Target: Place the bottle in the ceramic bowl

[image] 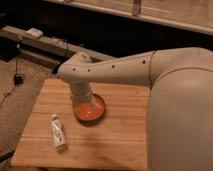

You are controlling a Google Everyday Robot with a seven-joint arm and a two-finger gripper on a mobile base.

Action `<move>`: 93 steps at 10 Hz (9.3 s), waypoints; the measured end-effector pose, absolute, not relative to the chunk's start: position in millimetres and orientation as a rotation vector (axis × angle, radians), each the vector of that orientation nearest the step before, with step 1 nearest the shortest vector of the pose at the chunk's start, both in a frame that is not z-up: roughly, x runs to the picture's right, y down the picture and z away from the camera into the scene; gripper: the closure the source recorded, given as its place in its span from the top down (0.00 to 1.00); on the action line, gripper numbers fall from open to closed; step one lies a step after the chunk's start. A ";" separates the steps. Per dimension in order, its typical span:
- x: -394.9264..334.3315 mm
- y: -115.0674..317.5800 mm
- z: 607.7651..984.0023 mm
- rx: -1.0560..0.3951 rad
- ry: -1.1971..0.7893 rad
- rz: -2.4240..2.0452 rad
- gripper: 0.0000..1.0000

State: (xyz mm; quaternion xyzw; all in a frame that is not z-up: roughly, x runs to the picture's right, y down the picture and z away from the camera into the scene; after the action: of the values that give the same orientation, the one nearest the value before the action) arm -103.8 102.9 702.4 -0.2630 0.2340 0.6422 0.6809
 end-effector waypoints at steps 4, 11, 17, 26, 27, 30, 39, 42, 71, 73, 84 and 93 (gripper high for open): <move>-104.0 103.0 702.5 -0.590 0.525 1.441 0.65; -104.0 103.3 702.6 -0.591 0.526 1.441 0.65; -103.9 104.0 703.3 -0.592 0.527 1.441 0.65; -154.0 137.1 674.7 -0.576 0.466 1.244 0.65; -170.8 148.1 665.0 -0.587 0.440 1.206 0.65; -196.9 165.6 657.5 -0.633 0.397 1.140 0.65; -277.2 222.3 697.0 -0.681 0.400 0.929 0.65; -278.8 221.0 721.1 -0.686 0.440 0.936 0.65; -250.4 115.5 720.1 -0.814 0.304 1.059 0.00; -227.4 81.8 737.5 -0.790 0.290 1.123 0.00; -127.6 39.0 821.4 -0.676 0.446 1.378 0.05; -83.5 68.3 848.0 -0.668 0.584 1.429 0.66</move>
State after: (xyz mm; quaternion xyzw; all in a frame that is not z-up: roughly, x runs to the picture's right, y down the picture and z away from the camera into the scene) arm -83.5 68.3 848.0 -0.2962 0.2586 0.6333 0.6666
